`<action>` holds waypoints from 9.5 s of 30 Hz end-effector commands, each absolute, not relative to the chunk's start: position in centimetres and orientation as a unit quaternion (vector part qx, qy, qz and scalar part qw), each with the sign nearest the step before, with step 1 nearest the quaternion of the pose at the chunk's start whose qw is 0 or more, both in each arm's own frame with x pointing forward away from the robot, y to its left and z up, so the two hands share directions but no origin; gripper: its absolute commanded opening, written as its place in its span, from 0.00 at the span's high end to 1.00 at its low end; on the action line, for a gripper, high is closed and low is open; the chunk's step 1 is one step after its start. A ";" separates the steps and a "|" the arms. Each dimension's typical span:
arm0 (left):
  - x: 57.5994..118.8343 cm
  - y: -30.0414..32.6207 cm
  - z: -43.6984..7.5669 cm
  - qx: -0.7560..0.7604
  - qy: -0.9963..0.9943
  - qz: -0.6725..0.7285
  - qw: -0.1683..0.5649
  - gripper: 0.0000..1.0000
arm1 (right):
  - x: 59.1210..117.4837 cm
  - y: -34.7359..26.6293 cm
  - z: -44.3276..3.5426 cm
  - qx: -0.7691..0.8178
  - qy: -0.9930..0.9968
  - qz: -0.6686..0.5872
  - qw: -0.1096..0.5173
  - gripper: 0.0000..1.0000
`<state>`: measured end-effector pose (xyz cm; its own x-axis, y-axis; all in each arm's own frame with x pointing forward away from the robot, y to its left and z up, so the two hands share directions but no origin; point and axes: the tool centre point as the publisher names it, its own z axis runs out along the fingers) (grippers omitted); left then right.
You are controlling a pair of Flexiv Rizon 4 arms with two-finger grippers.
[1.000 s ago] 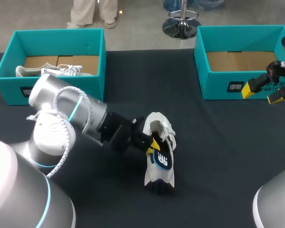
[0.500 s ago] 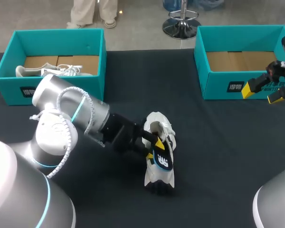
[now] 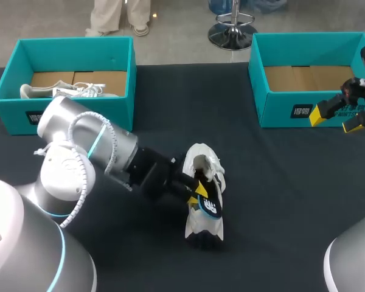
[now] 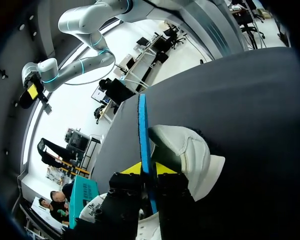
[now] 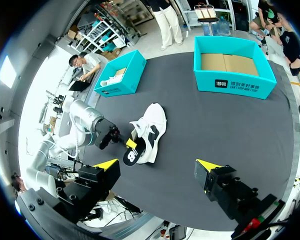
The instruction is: Take the shoe out of the shoebox, open the shoe tongue, remove and reinsert the insole, then place the shoe into the shoebox
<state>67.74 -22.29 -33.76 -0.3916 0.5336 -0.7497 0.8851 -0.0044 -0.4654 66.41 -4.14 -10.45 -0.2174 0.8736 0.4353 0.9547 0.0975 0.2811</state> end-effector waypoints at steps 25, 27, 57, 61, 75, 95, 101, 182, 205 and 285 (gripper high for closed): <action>69.7 -22.3 -35.6 0.519 0.693 -0.461 0.193 1.00 | 66.8 -4.0 -10.4 -0.621 -0.737 -0.254 0.081 0.00; 69.6 -22.1 -35.4 0.519 0.693 -0.461 0.194 0.94 | 66.8 -4.0 -10.4 -0.621 -0.737 -0.254 0.081 0.00; 67.6 -22.2 -33.8 0.526 0.676 -0.480 0.191 1.00 | 66.8 -4.0 -10.4 -0.621 -0.737 -0.254 0.081 0.00; 68.0 -22.1 -34.0 0.528 0.677 -0.476 0.191 1.00 | 66.8 -4.0 -10.4 -0.621 -0.737 -0.254 0.081 0.00; 69.7 -22.7 -35.8 0.525 0.693 -0.456 0.192 1.00 | 66.8 -4.0 -10.4 -0.621 -0.737 -0.254 0.081 0.00; 67.9 -22.3 -33.9 0.525 0.680 -0.473 0.195 0.87 | 66.8 -4.0 -10.4 -0.621 -0.737 -0.254 0.081 0.00; 67.4 -22.2 -33.6 0.528 0.676 -0.476 0.195 0.91 | 66.8 -4.0 -10.4 -0.621 -0.737 -0.254 0.081 0.00; 67.6 -22.4 -34.6 0.540 0.682 -0.463 0.172 0.96 | 66.8 -4.0 -10.4 -0.621 -0.737 -0.254 0.081 0.00; 69.2 -22.8 -36.4 0.545 0.696 -0.437 0.168 1.00 | 66.8 -4.0 -10.4 -0.621 -0.737 -0.254 0.081 0.00; 69.2 -21.5 -32.5 0.652 0.730 -0.204 -0.030 1.00 | 66.8 -4.0 -10.4 -0.621 -0.737 -0.254 0.081 0.00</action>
<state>68.58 -20.28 -31.80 -0.1683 0.9470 -0.2737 0.9441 0.0750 -0.3210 66.41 -4.13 -10.45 -0.2174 0.8737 0.4352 0.9547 0.0976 0.2810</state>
